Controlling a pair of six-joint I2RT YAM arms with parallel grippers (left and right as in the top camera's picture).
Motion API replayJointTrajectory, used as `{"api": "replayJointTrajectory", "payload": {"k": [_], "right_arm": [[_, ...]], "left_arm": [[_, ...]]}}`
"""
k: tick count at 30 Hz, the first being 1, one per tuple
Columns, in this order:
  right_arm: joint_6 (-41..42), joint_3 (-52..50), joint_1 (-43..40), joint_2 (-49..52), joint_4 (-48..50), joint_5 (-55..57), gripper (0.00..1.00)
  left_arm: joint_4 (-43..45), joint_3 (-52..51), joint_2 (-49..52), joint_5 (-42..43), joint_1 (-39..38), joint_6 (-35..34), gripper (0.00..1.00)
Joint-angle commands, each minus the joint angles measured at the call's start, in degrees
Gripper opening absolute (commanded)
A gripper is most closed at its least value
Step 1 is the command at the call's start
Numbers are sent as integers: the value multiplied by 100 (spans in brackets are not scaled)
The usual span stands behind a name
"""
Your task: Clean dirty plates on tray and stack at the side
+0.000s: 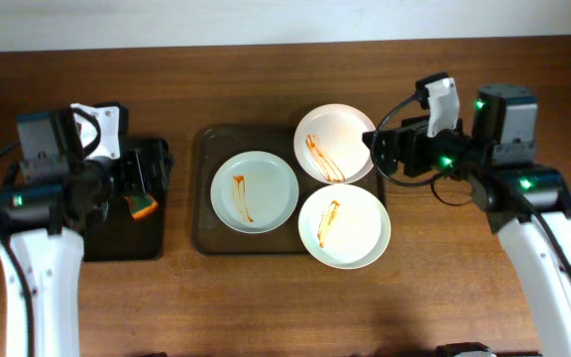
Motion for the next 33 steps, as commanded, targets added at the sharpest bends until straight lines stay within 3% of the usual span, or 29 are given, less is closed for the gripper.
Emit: {"api": "replayJointTrajectory", "payload": {"k": [1,6,9,13,19,23,27,33], "right_arm": [[713,120,81,485,214,-190,82],[1753,140,638,1257,938,455,75],[2100,297,1344,1851,949,1198,64],[2522,321,2251,2706,960,2249,56],[3364,321,2597,3567,1176,2645,47],[3171,319,2660,3689,1172,2776,46],[2704,315,2833,3956,1156,2732,38],[2505,315,3099,4142,1287,2859,8]], "left_arm": [[-627,879,669,-35,31,243,99],[-1322,1690,1384,-455,28,243,99],[-1156,1692,1397,-929,28,247,99],[-922,1690,1397,-817,28,245,99],[-1014,1659,1672,-839,31,0,100],[-1091,1659,1982,-844,31,-92,100],[-1058,1659,2149,-844,31,-199,100],[-977,1659,2186,-953,31,-538,100]]}}
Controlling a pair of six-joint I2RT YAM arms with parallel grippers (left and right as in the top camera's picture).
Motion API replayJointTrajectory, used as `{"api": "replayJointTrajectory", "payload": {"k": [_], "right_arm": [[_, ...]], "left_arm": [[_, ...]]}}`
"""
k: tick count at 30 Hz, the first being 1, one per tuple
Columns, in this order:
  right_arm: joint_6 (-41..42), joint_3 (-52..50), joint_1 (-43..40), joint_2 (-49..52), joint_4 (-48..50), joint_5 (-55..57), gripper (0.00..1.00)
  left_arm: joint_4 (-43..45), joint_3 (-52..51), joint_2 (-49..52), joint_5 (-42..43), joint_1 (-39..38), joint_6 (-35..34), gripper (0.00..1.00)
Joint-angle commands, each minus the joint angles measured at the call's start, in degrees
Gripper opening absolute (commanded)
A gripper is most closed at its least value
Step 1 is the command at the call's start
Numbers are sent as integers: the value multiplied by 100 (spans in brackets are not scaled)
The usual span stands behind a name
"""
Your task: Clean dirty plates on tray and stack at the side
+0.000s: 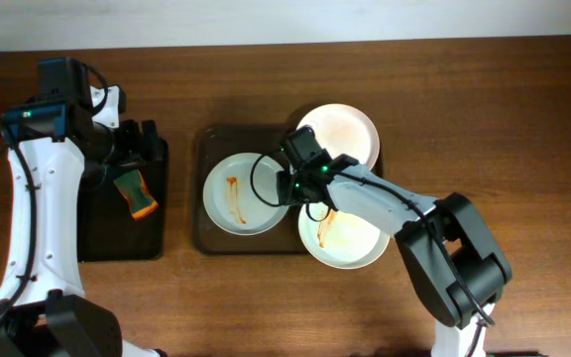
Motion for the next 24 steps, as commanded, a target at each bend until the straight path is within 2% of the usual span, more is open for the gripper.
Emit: {"api": "replayJointTrajectory", "payload": {"k": [1,5,8,10,14,21,22,23,24], "right_arm": [[181,81,76,245,151,111,4],[1462,81,146,317,170,181,4],[1453,81,271,319,304,267,4],[1252,81,280,319,339,267,4],[1152,81,280,319,337,264,4],[1132,81,280,319,317,271,4],[1132,81,280,319,317,271,4],[1132,81,280,319,317,271,4],[1132,81,280,319,319,271,4]], "left_arm": [[9,101,111,-105,31,-186,99],[-7,90,452,-256,31,-356,96],[17,79,925,-568,31,-881,92],[35,79,1329,-1137,31,-1285,86],[55,79,1818,-1471,181,-1703,71],[208,72,2588,-1491,291,-1700,56],[216,72,2686,-1475,291,-1700,51],[275,72,2841,-1403,291,-1698,42],[293,72,2914,-1316,289,-1698,39]]}}
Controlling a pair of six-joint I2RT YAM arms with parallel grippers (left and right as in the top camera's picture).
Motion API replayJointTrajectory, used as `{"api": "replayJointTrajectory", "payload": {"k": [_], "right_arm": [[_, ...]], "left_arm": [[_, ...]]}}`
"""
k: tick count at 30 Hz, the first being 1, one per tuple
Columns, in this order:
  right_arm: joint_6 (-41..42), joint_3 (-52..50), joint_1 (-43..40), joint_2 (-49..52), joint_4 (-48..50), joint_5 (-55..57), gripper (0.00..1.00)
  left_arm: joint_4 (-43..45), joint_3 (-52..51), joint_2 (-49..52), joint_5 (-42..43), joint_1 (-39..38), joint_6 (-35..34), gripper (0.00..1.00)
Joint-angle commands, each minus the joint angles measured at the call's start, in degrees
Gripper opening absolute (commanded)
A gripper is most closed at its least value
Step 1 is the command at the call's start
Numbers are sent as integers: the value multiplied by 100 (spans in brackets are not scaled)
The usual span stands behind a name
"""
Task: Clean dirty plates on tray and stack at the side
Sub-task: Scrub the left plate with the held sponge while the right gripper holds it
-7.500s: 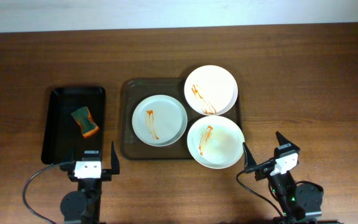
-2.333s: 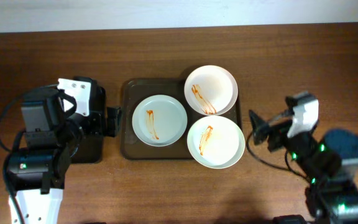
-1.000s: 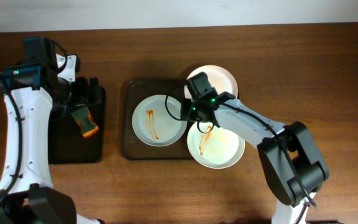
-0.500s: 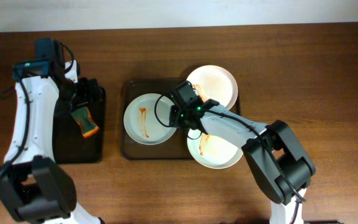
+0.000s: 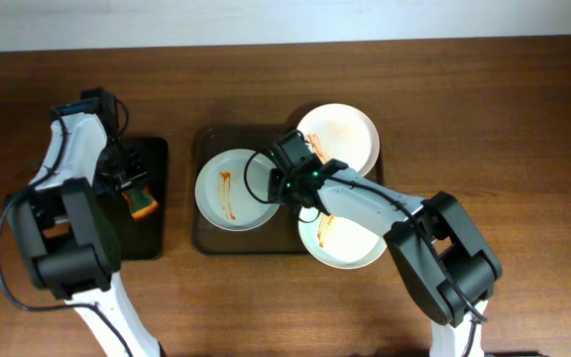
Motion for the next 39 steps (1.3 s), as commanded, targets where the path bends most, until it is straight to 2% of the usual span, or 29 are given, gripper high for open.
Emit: {"api": "replayJointTrajectory", "payload": {"k": [1,2,5,7,13,17,21,23,28,31,34,36,38,39], "right_arm": [[-79,48,70,138,-39,101,4],[-79,48,70,138,-42,116,4],[-79,48,70,138,-39,116,4],[-76,48,70,138,-42,109,4],[-79,52,42,136,33,-111,4],[-81,55,-72,136,70,-348,4],[-83,52,-223,136,2,-581,4],[-81,52,-221,136,2,-586,4],[-79,52,-216,136,61,-605,4],[-79,52,-212,136,59,-629,4],[-79,52,-212,136,61,-627,4],[-79,52,-212,136,59,-627,4],[-81,52,-212,136,59,-627,4],[-79,52,-212,136,59,-627,4]], "left_arm": [[46,70,260,125,13,-50,36],[81,52,262,125,11,-50,34],[247,-42,262,127,13,-50,0],[264,0,251,155,11,87,0],[-472,1235,-317,1886,-96,1943,0],[-553,1176,-527,2321,-568,2258,0],[367,190,-511,2203,-1456,2116,0],[986,-463,-511,1821,-1620,1851,0],[1860,-1547,-511,1814,-2055,1738,0],[1646,-1725,-511,1851,-2275,1338,0],[837,-1725,-511,2623,-2417,1532,0],[581,-1725,-511,2798,-2415,1532,0],[595,-1725,-511,3200,-2415,1528,0],[857,-1725,-511,3038,-2404,1451,0]]}}
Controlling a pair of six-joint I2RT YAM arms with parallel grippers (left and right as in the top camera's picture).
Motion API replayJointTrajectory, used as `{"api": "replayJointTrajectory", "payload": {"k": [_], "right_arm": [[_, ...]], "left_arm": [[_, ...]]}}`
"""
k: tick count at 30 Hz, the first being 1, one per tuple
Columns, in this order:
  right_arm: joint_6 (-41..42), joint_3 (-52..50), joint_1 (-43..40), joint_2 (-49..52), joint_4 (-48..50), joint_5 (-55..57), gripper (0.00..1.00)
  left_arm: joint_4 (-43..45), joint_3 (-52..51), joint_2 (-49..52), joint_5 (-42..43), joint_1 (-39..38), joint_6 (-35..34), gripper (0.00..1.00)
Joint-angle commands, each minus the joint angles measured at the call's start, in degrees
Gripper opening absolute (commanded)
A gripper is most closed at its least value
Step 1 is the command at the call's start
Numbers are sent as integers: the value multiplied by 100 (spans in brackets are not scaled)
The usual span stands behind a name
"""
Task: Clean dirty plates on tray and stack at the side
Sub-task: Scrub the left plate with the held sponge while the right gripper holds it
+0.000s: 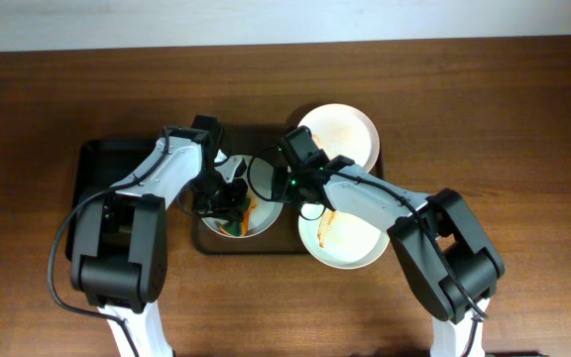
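Three white plates smeared with red sauce sit on the brown tray point(204, 245). The left plate point(264, 216) is largely covered by my arms. My left gripper point(232, 206) presses an orange-and-green sponge point(243, 220) onto that plate and is shut on it. At the same plate's right rim is my right gripper point(284, 186), which appears shut on the rim. The far right plate point(350, 129) and the near right plate point(353, 246) lie untouched, and the near one shows a red streak.
A black tray point(92, 198) lies on the wooden table to the left of the brown tray, partly under my left arm. Both arms cross over the middle of the brown tray.
My left gripper was over the black tray at the sponge. It is now over the left plate with the sponge in it. The right gripper stays at the plate's right rim.
At first both grippers were at the table's sides, with the sponge lying on the black tray. Then the right gripper was at the left plate's rim, and the plate had shifted a little left. The left gripper was at the sponge, and now holds it on that plate.
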Motion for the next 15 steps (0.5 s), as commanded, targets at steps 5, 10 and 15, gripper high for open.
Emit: {"api": "replayJointTrajectory", "payload": {"k": [5,10,15], "right_arm": [[52,55,-7,116,59,-74,4],[50,50,-7,118,57,-72,4],[-144,50,-11,118,90,-70,4]], "left_arm": [[1392,-129,138,-1886,63,-1268,0],[1746,-129,138,-4059,63,-2330,0],[337,-125,136,-1882,63,-1311,0]]}}
